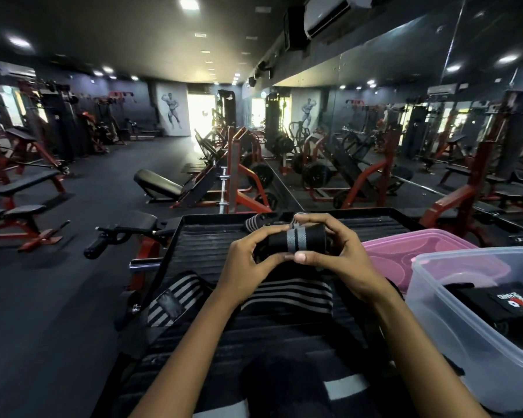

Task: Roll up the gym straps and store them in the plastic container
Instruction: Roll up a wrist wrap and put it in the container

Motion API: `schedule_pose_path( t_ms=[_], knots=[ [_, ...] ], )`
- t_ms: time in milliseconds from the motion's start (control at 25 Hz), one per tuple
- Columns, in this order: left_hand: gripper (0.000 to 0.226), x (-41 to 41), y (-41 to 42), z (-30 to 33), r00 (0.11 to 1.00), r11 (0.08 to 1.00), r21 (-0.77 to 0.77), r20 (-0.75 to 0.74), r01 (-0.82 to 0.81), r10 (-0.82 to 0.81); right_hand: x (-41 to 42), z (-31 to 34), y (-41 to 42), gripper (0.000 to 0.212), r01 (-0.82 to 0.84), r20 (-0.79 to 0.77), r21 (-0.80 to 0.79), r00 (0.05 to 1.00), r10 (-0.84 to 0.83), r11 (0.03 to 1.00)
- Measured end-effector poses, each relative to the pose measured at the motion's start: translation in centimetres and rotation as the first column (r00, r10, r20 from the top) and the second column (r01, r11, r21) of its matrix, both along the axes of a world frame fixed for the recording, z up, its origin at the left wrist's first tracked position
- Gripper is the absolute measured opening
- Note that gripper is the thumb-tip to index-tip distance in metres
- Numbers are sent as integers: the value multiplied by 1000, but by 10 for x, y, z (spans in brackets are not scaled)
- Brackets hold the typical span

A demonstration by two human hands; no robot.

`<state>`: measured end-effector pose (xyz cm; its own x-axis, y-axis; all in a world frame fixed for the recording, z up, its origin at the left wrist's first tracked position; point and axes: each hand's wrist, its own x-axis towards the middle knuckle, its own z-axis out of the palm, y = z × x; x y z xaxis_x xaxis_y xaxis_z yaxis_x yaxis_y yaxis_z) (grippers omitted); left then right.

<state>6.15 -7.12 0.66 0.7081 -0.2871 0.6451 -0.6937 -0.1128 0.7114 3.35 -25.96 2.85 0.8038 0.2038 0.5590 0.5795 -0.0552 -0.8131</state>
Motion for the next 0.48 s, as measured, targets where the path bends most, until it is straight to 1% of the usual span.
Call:
schedule_pose_path(
  t_ms=[80,120,200,320,360,440,480],
  knots=[
    [27,0,1,3,998,999,-32,-62,25,-27,0,-1,-1,67,-5,44,-86,999,9,996],
    [21,-1,1,4,995,998,-49,-91,32,-36,0,-2,-1,69,4,73,-131,997,6,991],
    [13,-2,1,7,984,995,-88,-168,42,-57,2,-3,-2,64,8,105,-172,994,10,985],
    [10,-3,-1,9,965,991,-105,-242,78,-102,3,-3,0,47,23,72,-106,997,-15,994],
    [15,-4,0,9,964,992,-85,-242,90,-108,3,-3,0,42,36,62,-90,998,-31,995],
    [54,-3,2,9,970,991,-26,-203,129,-132,4,-5,1,32,53,20,-63,998,-52,997],
    [68,-3,2,8,971,986,-14,-171,166,-166,3,-5,1,28,31,-35,-21,999,-32,999]
  ],
)
